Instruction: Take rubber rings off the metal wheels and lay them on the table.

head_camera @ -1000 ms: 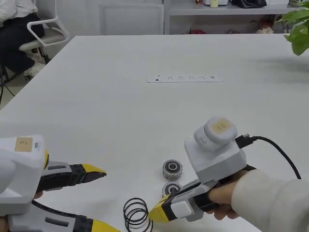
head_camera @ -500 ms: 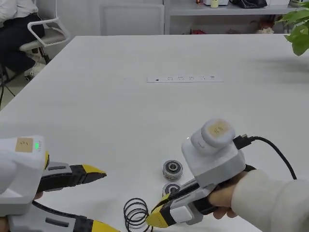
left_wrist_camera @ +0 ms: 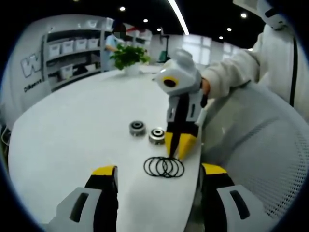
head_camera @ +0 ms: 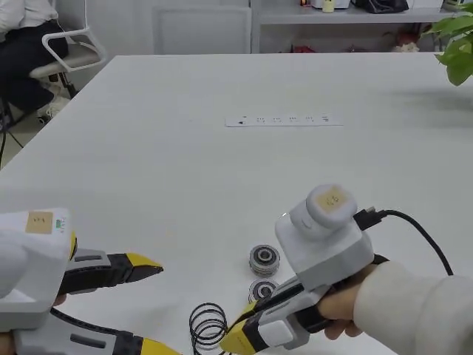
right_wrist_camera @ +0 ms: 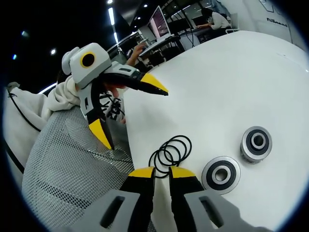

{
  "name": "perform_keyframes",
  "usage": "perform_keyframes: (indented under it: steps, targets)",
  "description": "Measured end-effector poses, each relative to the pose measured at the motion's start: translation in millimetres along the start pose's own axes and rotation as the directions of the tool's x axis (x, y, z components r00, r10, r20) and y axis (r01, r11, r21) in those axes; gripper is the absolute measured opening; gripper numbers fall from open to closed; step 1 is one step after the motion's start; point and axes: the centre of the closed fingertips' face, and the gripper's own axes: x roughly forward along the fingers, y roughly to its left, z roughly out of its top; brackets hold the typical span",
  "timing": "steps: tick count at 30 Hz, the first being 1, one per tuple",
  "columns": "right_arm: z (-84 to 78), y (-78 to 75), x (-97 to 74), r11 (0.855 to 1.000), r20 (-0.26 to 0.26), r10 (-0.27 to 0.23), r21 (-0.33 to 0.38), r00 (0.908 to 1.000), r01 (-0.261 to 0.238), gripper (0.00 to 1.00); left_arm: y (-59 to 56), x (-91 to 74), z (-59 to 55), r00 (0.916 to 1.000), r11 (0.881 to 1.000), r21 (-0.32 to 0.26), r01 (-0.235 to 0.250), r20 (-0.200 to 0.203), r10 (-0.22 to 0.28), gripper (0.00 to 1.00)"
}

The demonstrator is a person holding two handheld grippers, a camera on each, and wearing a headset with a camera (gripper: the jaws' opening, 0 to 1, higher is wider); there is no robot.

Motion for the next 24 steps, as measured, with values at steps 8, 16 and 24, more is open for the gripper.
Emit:
perform_keyframes:
  steps: [8,16,24]
  targets:
    - [8.9,-3.9,-8.6,1.0,0.035,-0.016,0.007,0.9993,0.015,0.08,0.9,-1.9,2.0,1.0,1.0,0.003,-0.005,0.006,0.004,0.71]
    - [33.4,-14.1,-33.6,0.998,0.139,-0.069,0.006,0.9879,0.068,0.1,10.3,-21.3,15.0,0.9979,0.999,0.017,-0.048,0.044,0.048,0.76]
    - [63.2,-17.2,-65.0,0.992,0.274,-0.112,-0.017,0.9551,0.121,0.16,11.0,-44.8,25.0,0.9935,0.995,0.035,-0.094,0.067,0.092,0.82]
